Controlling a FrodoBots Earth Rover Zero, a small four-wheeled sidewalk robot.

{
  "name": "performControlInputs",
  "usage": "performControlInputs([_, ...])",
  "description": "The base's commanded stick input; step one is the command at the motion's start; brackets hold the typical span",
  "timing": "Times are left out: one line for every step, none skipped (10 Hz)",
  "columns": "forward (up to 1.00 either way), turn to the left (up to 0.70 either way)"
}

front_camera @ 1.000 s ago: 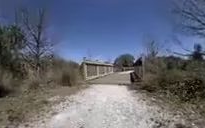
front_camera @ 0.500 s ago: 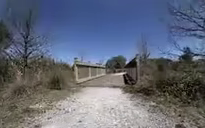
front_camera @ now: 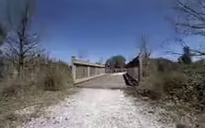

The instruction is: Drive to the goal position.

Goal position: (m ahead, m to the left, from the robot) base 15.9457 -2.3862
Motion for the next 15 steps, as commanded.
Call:
performControlInputs([0.50,0.00])
performControlInputs([0.50,0.00])
performControlInputs([0.50,0.00])
performControlInputs([0.50,0.00])
performControlInputs([0.50,0.00])
performControlInputs([0.50,-0.22])
performControlInputs([0.50,-0.50])
performControlInputs([0.50,-0.50])
performControlInputs([0.50,-0.41])
performControlInputs([0.50,-0.10])
performControlInputs([0.50,0.00])
performControlInputs([0.50,0.00])
performControlInputs([0.50,0.00])
performControlInputs([0.50,0.00])
performControlInputs([0.50,0.00])
